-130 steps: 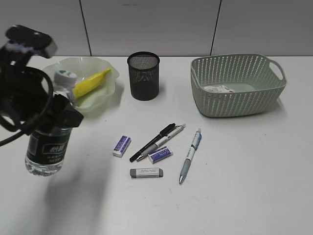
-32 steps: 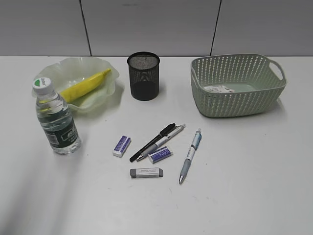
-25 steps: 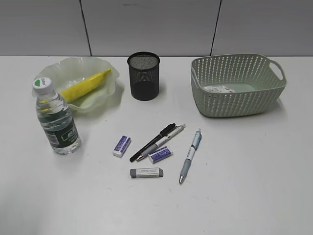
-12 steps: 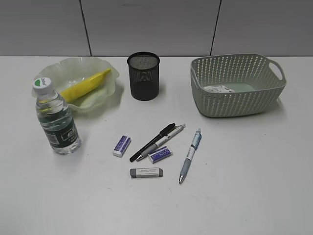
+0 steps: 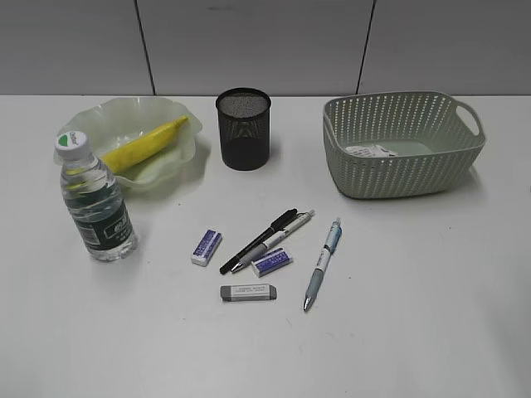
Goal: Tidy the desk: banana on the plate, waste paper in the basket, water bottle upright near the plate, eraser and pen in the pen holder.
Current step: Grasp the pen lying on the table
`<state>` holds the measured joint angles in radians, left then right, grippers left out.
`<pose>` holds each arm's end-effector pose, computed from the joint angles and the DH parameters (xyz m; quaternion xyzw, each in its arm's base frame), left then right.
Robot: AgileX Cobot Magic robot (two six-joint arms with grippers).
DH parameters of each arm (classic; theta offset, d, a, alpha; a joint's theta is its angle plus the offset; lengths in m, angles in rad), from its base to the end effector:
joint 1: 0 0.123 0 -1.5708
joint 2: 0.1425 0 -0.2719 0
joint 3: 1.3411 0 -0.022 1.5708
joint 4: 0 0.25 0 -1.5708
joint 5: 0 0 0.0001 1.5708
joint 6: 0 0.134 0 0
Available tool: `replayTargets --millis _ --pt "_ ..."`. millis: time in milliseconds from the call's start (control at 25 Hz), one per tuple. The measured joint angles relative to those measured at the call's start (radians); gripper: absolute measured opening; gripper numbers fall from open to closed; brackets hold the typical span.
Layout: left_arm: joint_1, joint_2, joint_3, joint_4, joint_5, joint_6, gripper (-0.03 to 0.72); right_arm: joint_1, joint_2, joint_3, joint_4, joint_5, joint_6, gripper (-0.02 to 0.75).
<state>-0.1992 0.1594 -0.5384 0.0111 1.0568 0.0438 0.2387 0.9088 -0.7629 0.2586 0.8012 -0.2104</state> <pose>0.0640 -0.0116 0.2612 0.1071 0.8758 -0.0310 0.4697 0.1918 0.0720 0.2679 -0.1564 0.9179 0.1229 0.3434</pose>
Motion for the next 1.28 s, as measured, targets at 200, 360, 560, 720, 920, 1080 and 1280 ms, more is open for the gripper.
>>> replayTargets --millis 200,360,560,720,920,1080,1280 --pt "0.000 -0.096 0.001 0.000 -0.002 0.000 0.472 0.097 0.345 -0.226 -0.029 0.058 0.145 0.498" --pt "0.000 -0.165 0.001 0.000 -0.003 0.000 0.470 0.190 0.586 -0.378 -0.078 0.133 0.370 0.496" --pt "0.000 -0.166 0.001 0.000 -0.001 0.000 0.468 0.251 0.805 -0.471 -0.084 0.150 0.565 0.497" --pt "0.000 -0.166 0.001 -0.004 -0.001 0.000 0.468 0.255 0.938 -0.484 -0.056 0.149 0.650 0.497" --pt "0.000 -0.166 0.001 -0.002 -0.001 0.000 0.465 0.257 1.030 -0.487 -0.052 0.091 0.754 0.497" --pt "0.000 -0.166 0.001 -0.001 -0.001 0.000 0.461 0.270 1.065 -0.503 -0.052 0.034 0.807 0.497" --pt "0.000 -0.166 0.001 -0.003 -0.001 0.000 0.459 0.288 1.117 -0.544 -0.071 0.023 0.840 0.496"
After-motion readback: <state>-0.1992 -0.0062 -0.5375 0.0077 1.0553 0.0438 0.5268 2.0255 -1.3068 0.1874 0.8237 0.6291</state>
